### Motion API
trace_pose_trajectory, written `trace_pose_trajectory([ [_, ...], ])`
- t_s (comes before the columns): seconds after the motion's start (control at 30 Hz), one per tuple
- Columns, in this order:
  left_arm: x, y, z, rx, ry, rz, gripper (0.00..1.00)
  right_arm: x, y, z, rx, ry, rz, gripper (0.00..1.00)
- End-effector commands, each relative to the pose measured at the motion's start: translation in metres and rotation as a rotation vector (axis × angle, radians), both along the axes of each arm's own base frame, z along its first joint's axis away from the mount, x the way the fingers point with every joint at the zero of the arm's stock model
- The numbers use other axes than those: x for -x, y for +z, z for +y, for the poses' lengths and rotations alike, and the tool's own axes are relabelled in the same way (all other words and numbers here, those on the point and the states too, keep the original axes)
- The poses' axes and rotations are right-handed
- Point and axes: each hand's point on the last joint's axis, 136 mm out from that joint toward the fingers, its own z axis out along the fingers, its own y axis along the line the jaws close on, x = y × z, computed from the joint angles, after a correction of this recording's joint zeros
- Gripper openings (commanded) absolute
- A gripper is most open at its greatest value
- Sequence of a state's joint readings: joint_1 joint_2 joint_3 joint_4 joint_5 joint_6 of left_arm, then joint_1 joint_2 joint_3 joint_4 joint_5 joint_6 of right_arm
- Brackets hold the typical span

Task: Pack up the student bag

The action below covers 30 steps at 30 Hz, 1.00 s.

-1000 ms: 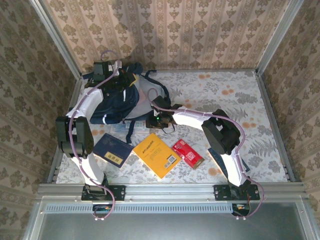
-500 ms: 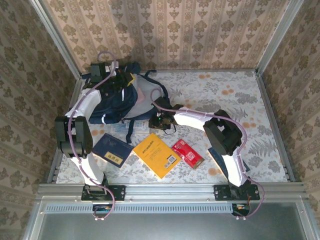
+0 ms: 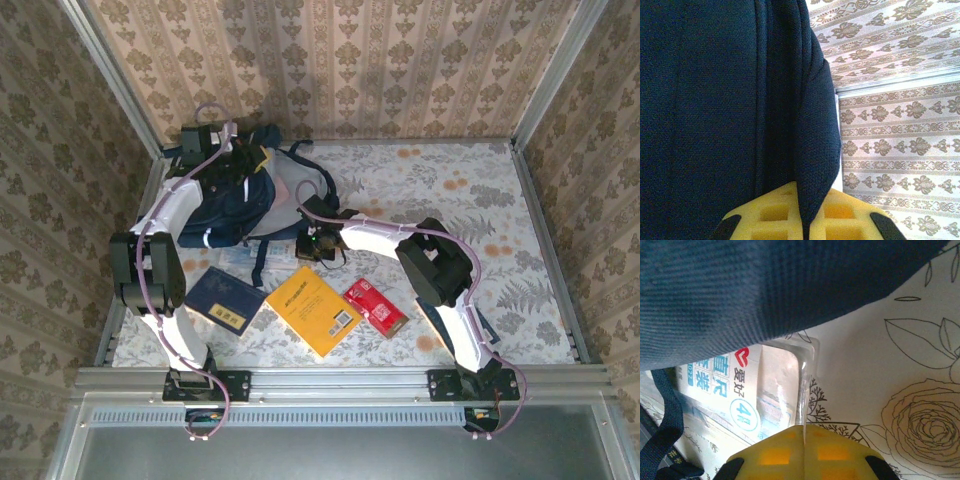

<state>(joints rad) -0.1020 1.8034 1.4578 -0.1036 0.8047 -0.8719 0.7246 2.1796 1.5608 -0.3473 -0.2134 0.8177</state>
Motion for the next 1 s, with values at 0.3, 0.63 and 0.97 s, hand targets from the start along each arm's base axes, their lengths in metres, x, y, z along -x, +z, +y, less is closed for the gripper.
trace_pose_trajectory([
  [0.3, -0.004, 0.003, 0.004, -0.006, 0.004, -0.024, 0.0, 0.002, 0.098, -0.018, -0.126, -0.051, -0.051, 0.0],
  [0.63, -0.003, -0.001, 0.0, -0.015, -0.007, -0.017, 0.0, 0.073, 0.097, -0.06, -0.125, 0.089, 0.059, 0.0],
  [0.97, -0.004, -0.011, -0.005, -0.023, -0.016, 0.001, 0.0, 0.132, 0.058, -0.177, 0.086, 0.084, 0.145, 0.0],
])
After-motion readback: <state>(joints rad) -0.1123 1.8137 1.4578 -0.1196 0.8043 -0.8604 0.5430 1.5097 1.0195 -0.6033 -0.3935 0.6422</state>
